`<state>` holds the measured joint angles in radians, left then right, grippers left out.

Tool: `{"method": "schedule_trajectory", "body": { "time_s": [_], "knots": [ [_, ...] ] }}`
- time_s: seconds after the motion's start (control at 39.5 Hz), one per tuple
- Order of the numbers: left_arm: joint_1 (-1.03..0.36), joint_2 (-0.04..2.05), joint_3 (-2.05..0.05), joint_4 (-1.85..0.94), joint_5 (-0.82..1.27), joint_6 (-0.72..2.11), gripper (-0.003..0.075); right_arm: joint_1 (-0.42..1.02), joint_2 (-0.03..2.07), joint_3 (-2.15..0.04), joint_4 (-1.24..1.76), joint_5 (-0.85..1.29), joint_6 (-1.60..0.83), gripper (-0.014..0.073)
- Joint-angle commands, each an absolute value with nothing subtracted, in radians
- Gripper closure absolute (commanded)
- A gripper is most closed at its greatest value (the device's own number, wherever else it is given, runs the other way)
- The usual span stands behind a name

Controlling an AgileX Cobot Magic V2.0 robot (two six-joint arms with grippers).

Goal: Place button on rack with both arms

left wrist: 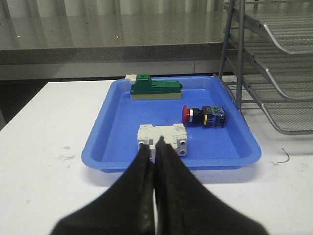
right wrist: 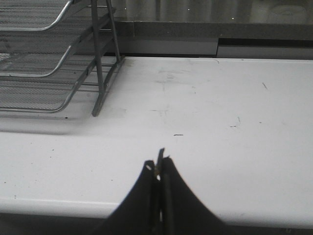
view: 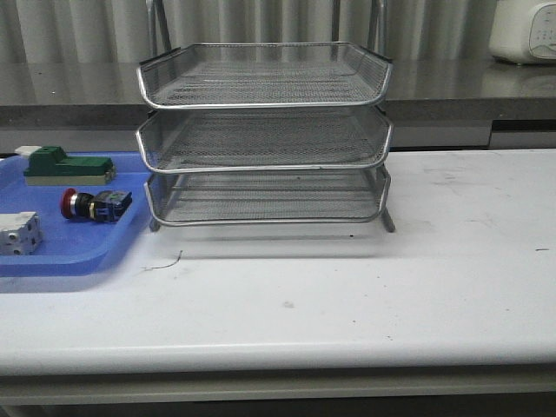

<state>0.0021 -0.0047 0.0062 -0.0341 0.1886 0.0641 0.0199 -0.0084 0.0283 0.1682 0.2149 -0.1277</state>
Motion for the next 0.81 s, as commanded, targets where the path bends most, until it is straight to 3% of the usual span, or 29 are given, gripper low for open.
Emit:
{"method": "schedule_trajectory", "body": {
  "time_s": [0.0, 0.78],
  "knots": [
    [0.003, -0.028, 0.016, -0.041, 0.105, 0.053, 0.0739, 0.014, -0.026, 0.025, 0.16, 0.131, -0.132, 0.0704],
    [0.003, -0.028, 0.016, -0.041, 0.079, 0.053, 0.0739, 0.014, -0.026, 0.025, 0.165, 0.11, -0.132, 0.0704]
  ]
}}
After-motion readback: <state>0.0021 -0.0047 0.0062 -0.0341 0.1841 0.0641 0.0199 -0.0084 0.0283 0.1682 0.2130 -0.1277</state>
